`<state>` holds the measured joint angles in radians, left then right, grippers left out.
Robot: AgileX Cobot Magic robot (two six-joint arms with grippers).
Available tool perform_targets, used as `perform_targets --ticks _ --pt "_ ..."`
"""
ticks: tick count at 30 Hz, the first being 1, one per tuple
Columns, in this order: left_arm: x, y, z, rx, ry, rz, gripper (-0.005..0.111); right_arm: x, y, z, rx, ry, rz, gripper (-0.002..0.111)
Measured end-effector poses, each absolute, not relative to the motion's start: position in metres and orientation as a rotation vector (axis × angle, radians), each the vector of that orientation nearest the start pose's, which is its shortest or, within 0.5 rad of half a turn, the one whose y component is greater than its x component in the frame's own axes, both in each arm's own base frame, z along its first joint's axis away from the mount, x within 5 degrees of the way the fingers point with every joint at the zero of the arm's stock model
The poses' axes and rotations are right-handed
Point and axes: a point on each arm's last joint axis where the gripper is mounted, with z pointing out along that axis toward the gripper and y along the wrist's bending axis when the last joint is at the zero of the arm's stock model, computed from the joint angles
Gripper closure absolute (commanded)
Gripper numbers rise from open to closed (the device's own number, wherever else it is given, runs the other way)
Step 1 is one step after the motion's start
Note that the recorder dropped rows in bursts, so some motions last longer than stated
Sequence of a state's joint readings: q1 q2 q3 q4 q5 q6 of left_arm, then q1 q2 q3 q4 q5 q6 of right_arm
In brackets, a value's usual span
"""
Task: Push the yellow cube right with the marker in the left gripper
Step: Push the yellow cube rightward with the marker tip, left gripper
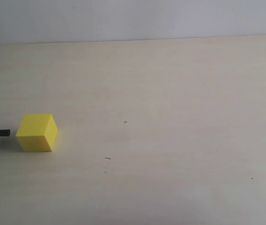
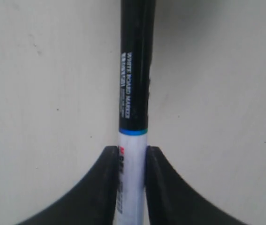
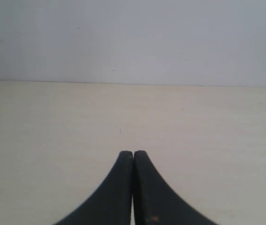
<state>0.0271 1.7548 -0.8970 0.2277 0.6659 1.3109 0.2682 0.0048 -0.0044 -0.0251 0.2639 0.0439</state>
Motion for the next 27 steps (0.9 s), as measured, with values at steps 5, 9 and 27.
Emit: perform_targets --ticks 5,9,27 --pt "0.296 0.017 0.144 2.049 2.333 0.249 0.107 0.053 0.014 0.191 -0.212 1.739 0.205 0.108" --pt "0.296 0.016 0.144 2.037 2.335 0.224 0.107 0.053 0.014 0.191 -0.212 1.739 0.205 0.108" --pt "0.289 -0.049 0.143 2.222 2.157 0.134 0.107 0.053 0.014 0.191 -0.212 1.739 0.205 0.108"
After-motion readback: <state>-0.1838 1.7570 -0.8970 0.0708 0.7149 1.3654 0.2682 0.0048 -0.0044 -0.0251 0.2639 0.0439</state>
